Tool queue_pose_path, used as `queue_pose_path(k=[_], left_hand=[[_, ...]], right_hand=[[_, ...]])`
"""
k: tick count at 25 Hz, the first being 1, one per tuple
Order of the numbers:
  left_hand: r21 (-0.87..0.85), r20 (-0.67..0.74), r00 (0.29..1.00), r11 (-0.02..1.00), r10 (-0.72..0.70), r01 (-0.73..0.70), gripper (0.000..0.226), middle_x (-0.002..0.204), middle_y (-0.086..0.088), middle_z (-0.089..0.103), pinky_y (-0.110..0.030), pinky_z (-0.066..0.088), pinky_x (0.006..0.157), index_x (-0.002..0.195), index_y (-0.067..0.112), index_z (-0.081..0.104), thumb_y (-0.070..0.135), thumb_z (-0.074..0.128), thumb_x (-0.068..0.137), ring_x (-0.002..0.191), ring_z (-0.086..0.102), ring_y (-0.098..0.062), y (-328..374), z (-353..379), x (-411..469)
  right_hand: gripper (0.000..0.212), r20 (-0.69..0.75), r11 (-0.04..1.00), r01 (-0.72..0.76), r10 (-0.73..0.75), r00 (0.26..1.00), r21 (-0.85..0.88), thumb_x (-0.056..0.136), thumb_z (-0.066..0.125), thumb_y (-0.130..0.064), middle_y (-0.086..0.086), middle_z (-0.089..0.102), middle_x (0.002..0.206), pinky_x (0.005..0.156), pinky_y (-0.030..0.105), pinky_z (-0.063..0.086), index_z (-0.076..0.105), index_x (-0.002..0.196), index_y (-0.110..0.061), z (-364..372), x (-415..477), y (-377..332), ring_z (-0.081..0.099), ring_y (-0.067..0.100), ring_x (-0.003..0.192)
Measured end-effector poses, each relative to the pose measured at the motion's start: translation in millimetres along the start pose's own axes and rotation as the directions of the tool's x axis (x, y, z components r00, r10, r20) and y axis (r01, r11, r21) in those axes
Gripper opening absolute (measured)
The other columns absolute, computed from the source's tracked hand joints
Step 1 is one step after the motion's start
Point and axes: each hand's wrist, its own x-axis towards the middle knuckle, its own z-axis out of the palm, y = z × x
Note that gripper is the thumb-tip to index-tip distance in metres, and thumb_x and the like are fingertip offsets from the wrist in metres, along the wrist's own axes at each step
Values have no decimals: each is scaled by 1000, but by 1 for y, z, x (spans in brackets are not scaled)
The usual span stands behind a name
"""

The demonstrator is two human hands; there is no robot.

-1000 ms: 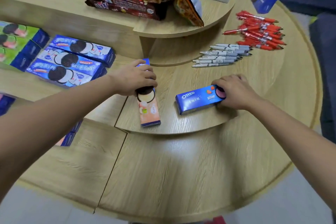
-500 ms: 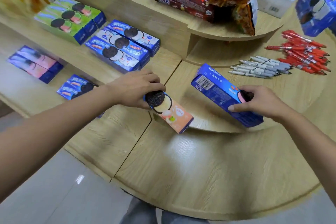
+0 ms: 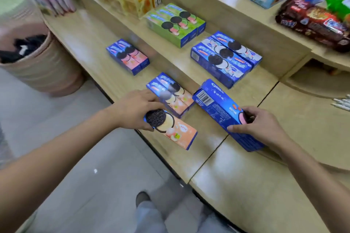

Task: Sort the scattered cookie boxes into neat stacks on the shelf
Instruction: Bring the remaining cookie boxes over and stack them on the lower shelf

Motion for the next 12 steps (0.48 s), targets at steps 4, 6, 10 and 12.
queue_pose_path(k=[4, 6, 10, 12], left_hand=[[-68, 33, 995, 993, -95, 97, 65, 106, -3, 62, -37, 46, 81, 118, 23, 56, 46, 77, 60, 99, 54, -25, -83, 8, -57], [-94, 49, 988, 985, -144, 148, 67, 108, -4, 62, -34, 45, 82, 118, 22, 56, 44, 78, 59, 102, 53, -26, -121, 14, -74], [-87, 42, 984, 981, -172, 175, 67, 107, -3, 62, -33, 43, 79, 116, 23, 57, 43, 79, 57, 101, 53, -26, -190, 23, -76], [-91, 33, 986, 982, -162, 165, 65, 104, -4, 63, -33, 41, 78, 115, 23, 57, 44, 78, 57, 98, 53, -27, -216, 28, -62]], right_hand=[[51, -42, 997, -56, 54, 998, -44, 48, 87, -38, -7, 63, 77, 55, 26, 38, 65, 93, -29, 86, 6, -52, 55, 7, 69], [45, -56, 995, -88, 85, 995, -51, 48, 86, -39, -3, 64, 76, 55, 26, 38, 66, 87, -28, 118, 13, -72, 55, 9, 66], [42, -74, 990, -133, 129, 989, -42, 48, 86, -37, -5, 63, 72, 54, 27, 38, 64, 83, -29, 156, 40, -101, 54, 10, 63], [41, -94, 989, -137, 132, 987, -56, 48, 87, -37, 3, 65, 76, 53, 26, 37, 61, 80, -31, 164, 61, -113, 52, 14, 62]])
